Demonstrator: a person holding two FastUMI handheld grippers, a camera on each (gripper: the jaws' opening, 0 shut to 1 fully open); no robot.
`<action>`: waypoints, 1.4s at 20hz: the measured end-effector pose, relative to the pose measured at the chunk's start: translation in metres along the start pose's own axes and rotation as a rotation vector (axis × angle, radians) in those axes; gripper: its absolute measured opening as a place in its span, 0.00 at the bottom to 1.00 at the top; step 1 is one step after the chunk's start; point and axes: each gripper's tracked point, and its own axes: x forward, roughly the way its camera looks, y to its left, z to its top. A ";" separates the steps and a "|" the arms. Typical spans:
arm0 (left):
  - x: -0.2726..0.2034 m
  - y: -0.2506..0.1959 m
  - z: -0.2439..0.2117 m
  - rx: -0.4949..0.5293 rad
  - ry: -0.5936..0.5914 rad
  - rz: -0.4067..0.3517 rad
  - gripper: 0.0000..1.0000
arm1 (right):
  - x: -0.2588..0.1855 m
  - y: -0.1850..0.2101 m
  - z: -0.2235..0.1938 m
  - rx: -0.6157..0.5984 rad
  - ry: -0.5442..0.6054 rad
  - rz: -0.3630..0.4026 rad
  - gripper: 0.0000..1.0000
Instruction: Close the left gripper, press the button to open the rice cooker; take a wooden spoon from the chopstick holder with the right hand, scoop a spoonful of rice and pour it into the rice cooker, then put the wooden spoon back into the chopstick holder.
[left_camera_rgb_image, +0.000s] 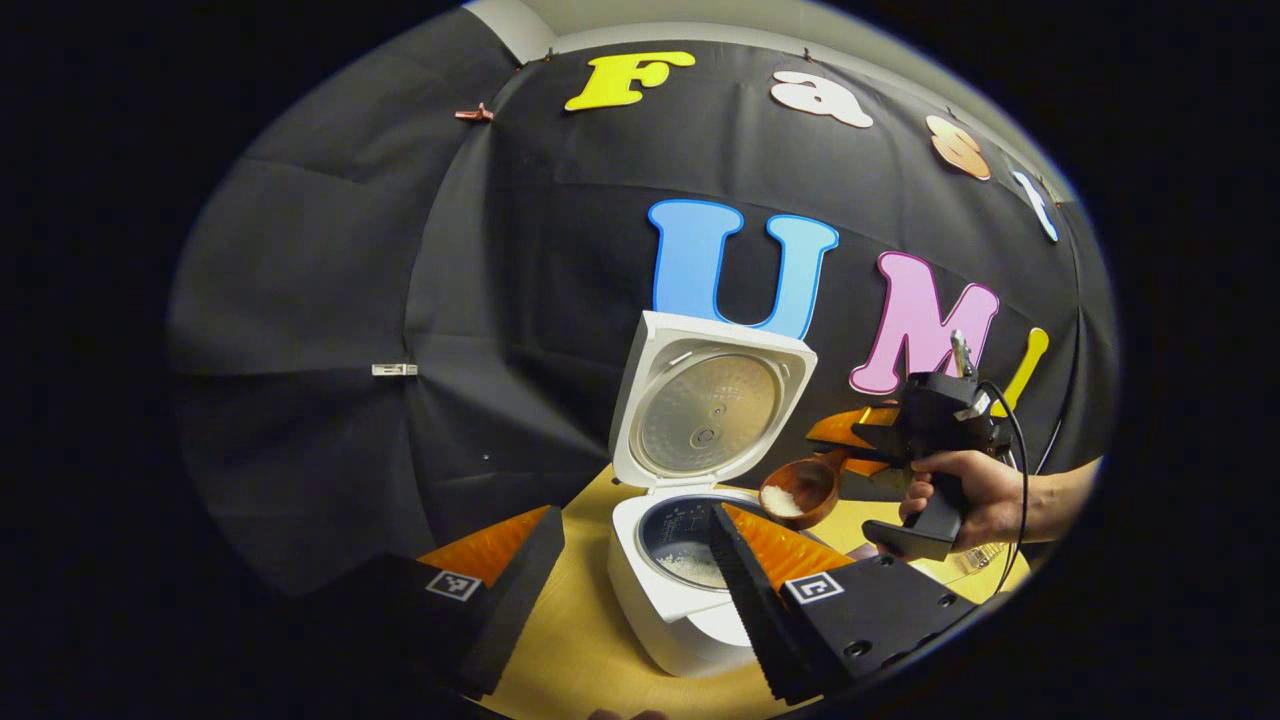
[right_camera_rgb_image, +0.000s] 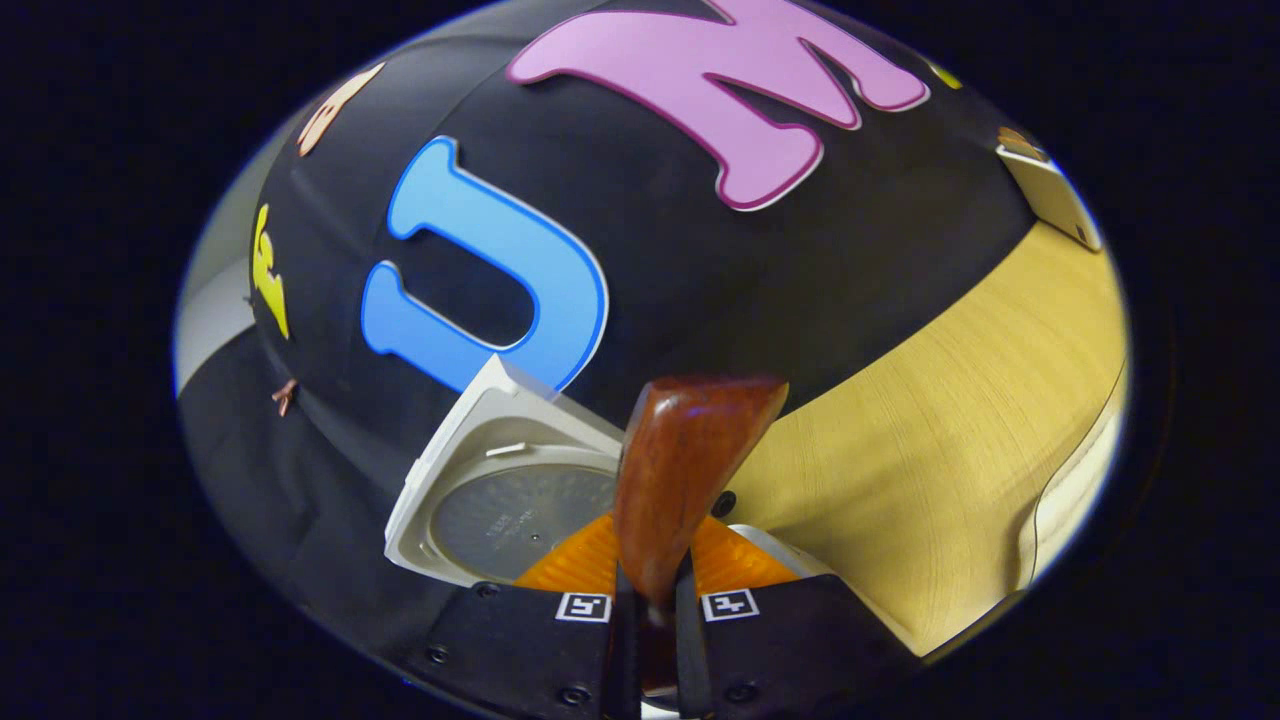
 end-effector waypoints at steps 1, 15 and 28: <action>0.000 0.001 -0.001 -0.001 0.002 0.001 0.94 | 0.002 0.001 -0.003 -0.015 0.001 -0.003 0.18; 0.009 0.000 -0.014 -0.013 0.036 -0.008 0.94 | 0.011 0.024 -0.023 -0.494 -0.014 0.036 0.18; 0.004 0.007 -0.017 -0.026 0.050 0.008 0.95 | 0.008 0.082 -0.084 -1.144 0.018 0.242 0.18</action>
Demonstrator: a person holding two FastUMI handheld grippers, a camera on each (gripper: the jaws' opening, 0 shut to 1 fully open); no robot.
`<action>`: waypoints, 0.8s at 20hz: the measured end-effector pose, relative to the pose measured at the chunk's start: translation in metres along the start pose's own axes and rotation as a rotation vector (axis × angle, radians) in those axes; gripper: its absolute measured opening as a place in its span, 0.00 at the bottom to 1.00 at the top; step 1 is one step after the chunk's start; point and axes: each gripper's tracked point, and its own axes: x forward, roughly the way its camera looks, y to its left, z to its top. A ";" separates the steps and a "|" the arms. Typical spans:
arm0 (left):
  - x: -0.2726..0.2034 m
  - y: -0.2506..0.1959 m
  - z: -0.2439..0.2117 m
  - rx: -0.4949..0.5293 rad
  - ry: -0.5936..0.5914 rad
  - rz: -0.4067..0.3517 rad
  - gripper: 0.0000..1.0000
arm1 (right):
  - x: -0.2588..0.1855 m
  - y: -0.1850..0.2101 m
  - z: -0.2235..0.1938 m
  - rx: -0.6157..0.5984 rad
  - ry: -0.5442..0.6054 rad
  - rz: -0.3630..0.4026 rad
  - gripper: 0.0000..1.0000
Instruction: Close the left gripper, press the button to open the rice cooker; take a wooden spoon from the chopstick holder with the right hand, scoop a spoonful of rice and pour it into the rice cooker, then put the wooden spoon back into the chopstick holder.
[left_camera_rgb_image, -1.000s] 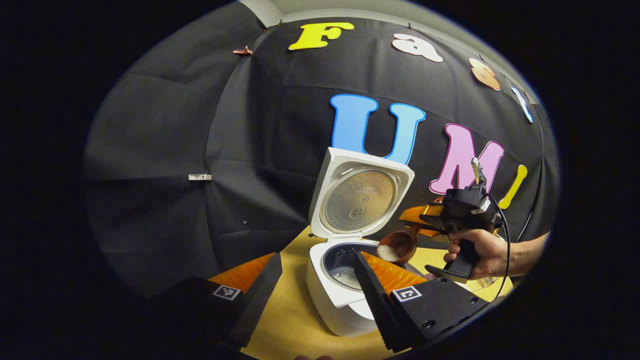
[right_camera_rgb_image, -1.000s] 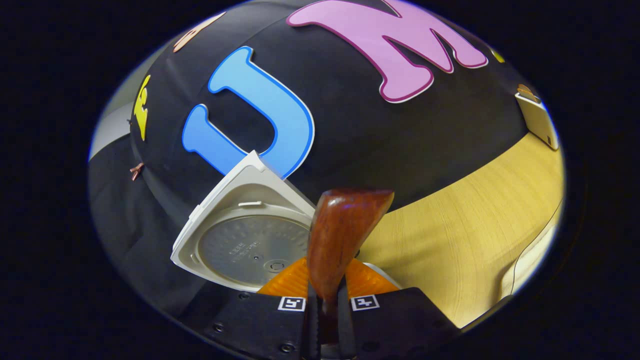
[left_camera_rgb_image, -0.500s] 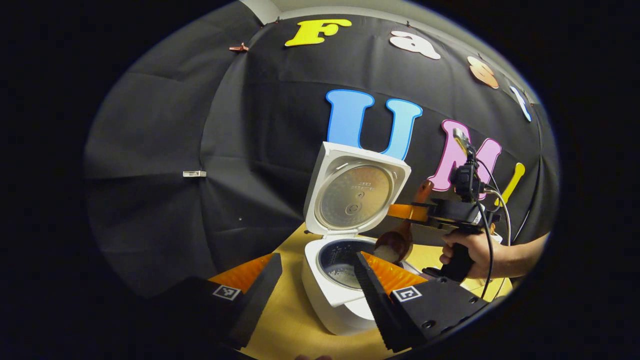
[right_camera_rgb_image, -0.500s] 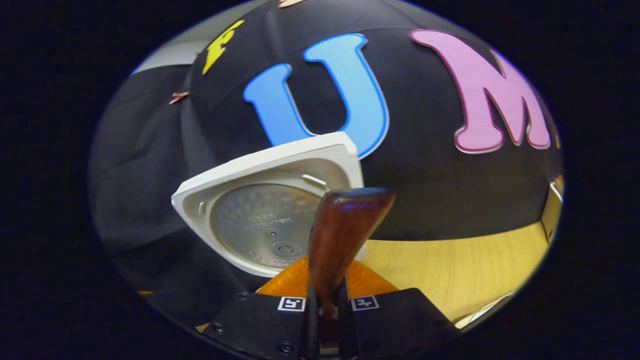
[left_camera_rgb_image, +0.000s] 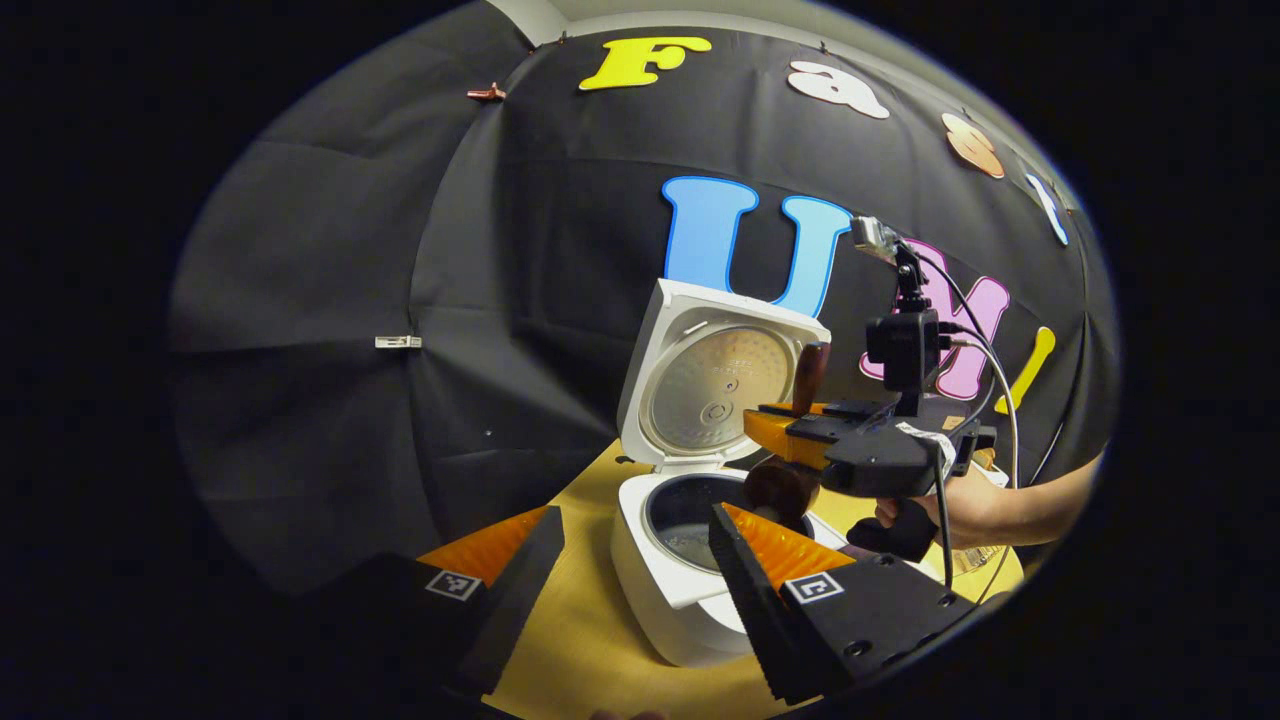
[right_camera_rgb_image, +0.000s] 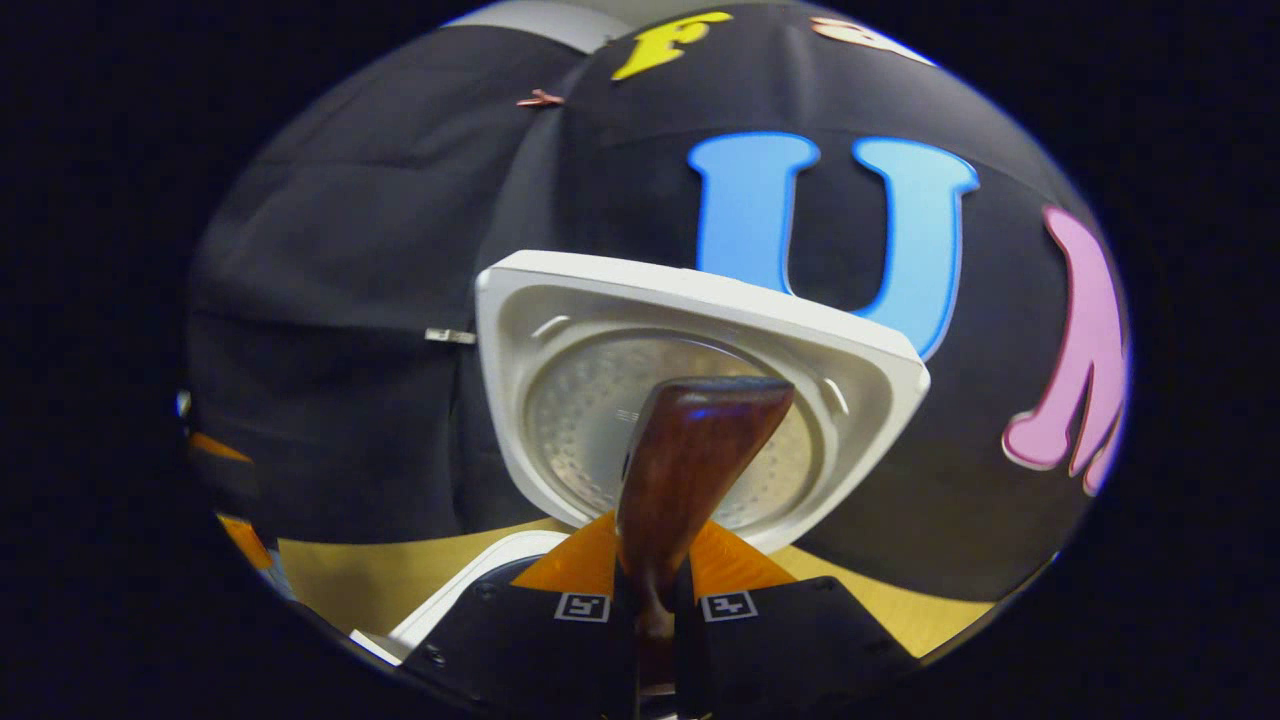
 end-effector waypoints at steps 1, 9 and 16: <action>0.000 0.001 -0.001 0.000 -0.001 0.000 0.95 | -0.002 0.005 -0.001 -0.045 0.001 0.012 0.18; -0.004 0.011 0.001 -0.028 -0.014 0.028 0.95 | -0.007 0.032 -0.010 -0.414 -0.009 0.037 0.18; -0.013 0.014 0.005 -0.037 -0.027 0.053 0.95 | -0.007 0.028 -0.016 -0.255 0.031 0.007 0.18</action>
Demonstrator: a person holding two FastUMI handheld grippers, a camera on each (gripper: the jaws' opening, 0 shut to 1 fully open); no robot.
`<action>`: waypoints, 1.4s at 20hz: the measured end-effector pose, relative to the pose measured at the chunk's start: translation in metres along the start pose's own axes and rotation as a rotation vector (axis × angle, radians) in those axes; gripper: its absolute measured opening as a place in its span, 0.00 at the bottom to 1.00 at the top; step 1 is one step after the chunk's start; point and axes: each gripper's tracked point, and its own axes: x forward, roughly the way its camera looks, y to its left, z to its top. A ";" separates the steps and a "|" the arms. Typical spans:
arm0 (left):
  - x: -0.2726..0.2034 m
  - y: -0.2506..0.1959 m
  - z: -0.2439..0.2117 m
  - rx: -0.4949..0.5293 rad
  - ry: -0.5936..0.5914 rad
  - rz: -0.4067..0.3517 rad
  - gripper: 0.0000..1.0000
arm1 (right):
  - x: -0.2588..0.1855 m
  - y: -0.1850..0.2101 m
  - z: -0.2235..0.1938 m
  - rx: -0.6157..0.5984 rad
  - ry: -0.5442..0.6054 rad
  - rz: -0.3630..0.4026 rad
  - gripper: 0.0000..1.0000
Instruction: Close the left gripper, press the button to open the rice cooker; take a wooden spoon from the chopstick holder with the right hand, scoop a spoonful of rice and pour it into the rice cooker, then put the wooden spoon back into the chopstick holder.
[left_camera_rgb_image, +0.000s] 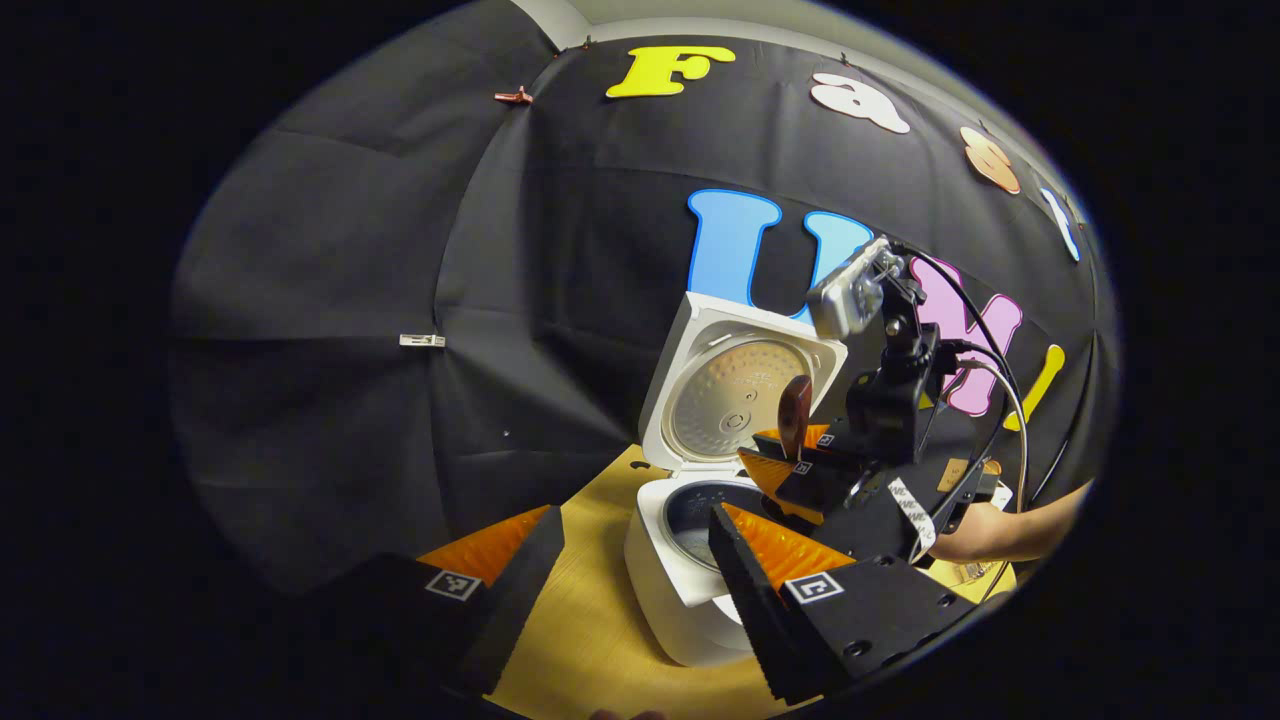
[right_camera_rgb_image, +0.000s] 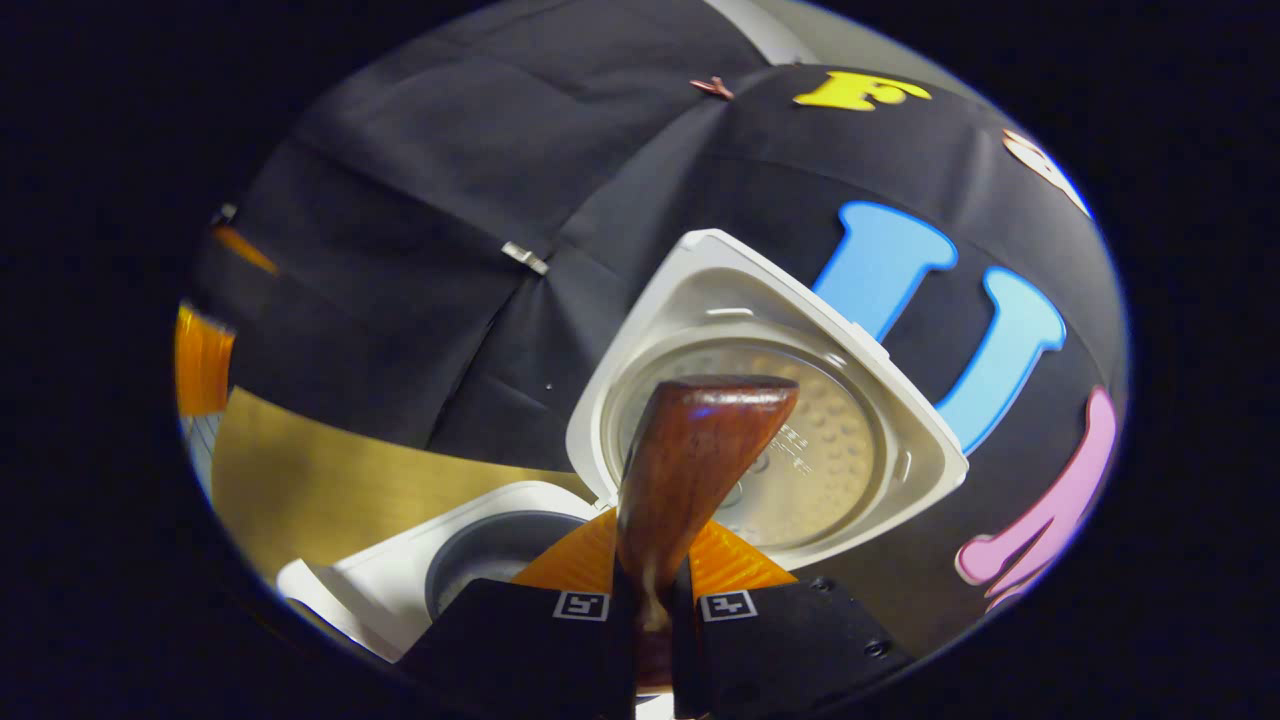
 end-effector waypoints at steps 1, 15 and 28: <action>-0.001 0.001 0.001 -0.002 -0.002 0.004 0.95 | 0.000 -0.005 0.000 0.083 0.008 -0.013 0.18; -0.031 -0.022 0.025 0.018 -0.049 0.044 0.94 | -0.032 -0.078 -0.027 1.278 0.012 -0.067 0.18; -0.038 -0.117 0.032 0.086 -0.058 -0.053 0.94 | -0.187 -0.227 -0.041 1.612 -0.285 -0.133 0.18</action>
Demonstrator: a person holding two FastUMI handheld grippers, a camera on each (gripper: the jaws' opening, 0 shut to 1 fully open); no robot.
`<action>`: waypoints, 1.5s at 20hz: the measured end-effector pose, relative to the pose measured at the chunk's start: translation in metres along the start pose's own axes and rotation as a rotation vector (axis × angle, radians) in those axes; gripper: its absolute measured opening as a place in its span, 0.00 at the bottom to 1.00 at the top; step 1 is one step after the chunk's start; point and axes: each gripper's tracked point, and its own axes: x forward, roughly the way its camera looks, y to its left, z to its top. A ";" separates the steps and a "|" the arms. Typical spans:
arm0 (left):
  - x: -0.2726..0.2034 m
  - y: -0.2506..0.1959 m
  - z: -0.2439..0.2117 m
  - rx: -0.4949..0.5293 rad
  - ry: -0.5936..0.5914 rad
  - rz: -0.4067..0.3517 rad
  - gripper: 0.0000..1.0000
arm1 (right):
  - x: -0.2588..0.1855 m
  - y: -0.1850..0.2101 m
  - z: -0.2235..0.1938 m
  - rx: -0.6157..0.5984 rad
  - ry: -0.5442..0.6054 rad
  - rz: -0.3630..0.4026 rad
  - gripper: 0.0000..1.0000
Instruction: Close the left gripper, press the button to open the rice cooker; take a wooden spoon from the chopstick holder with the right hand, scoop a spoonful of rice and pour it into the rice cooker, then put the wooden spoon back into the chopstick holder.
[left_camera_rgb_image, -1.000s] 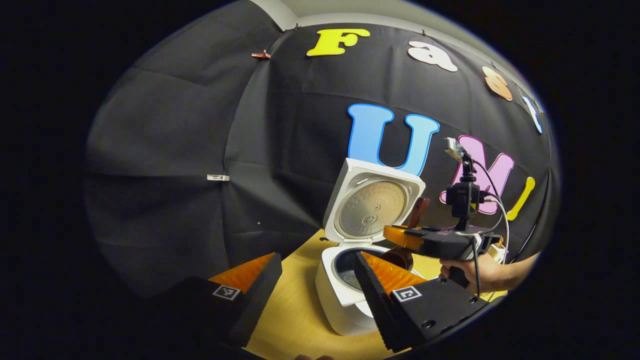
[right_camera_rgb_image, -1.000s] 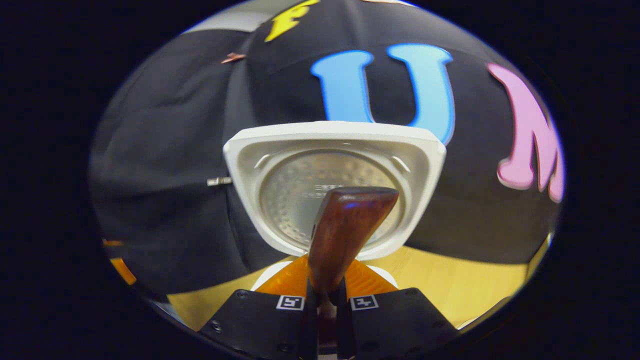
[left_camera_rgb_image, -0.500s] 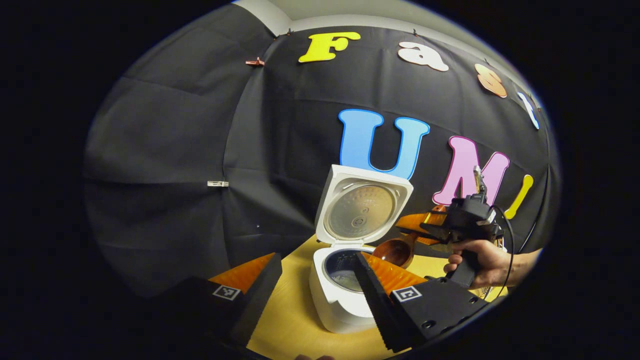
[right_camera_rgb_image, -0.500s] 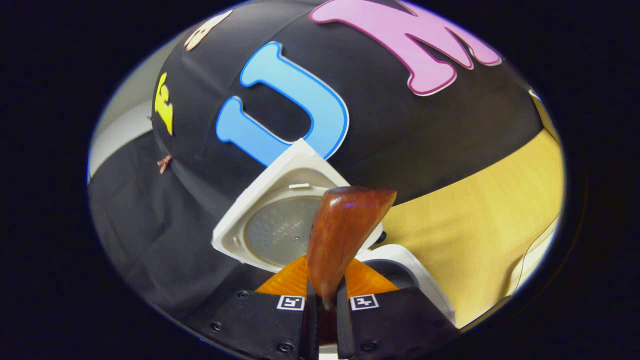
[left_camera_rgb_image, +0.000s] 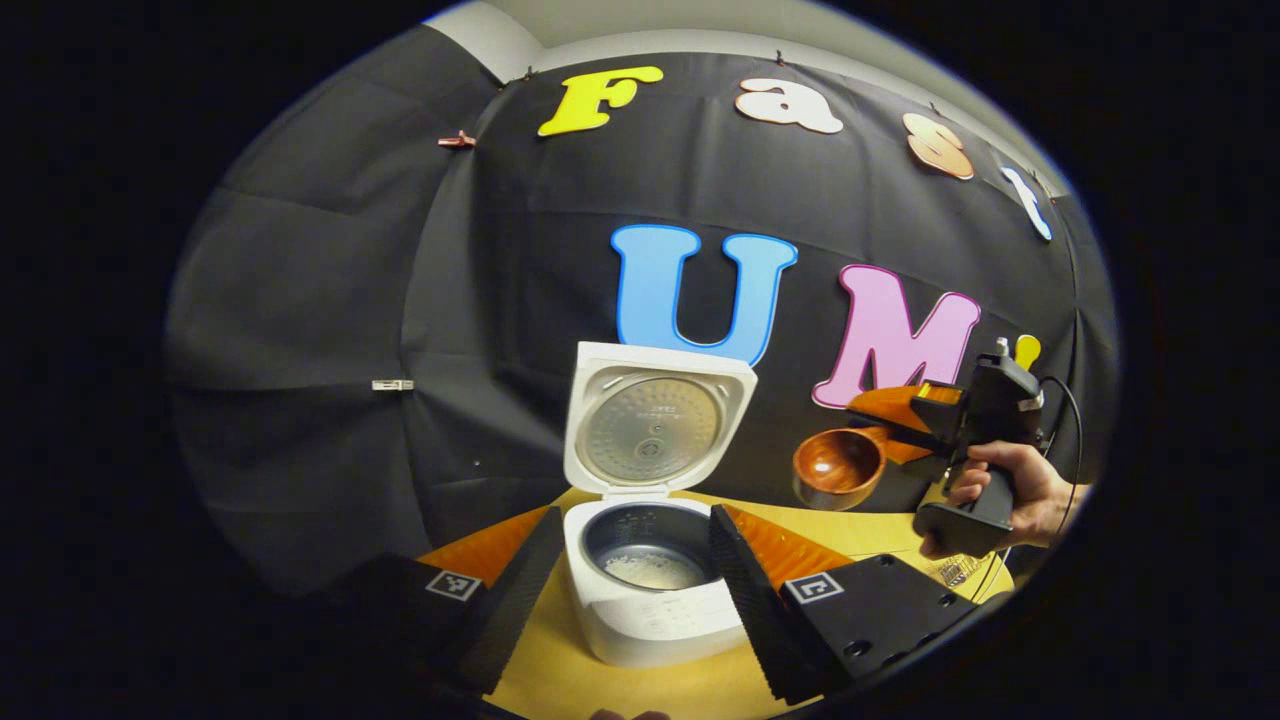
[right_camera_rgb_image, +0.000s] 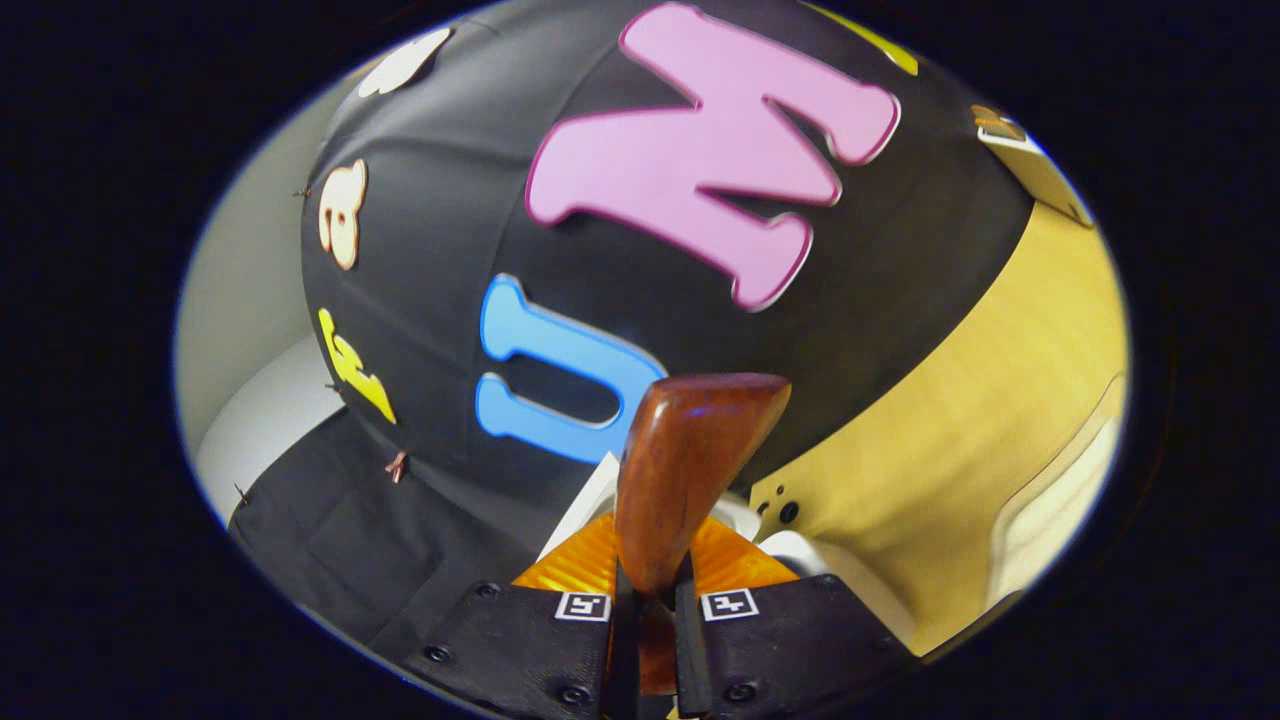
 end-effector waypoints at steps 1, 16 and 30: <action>0.001 -0.008 -0.002 0.001 0.003 -0.010 0.94 | -0.014 -0.010 0.022 0.002 -0.027 -0.011 0.18; 0.022 -0.095 -0.005 0.055 0.049 -0.049 0.94 | -0.221 -0.229 0.279 -0.179 -0.392 -0.389 0.18; 0.014 -0.128 -0.001 0.126 0.100 -0.002 0.94 | -0.207 -0.368 0.258 -0.427 -0.221 -0.627 0.18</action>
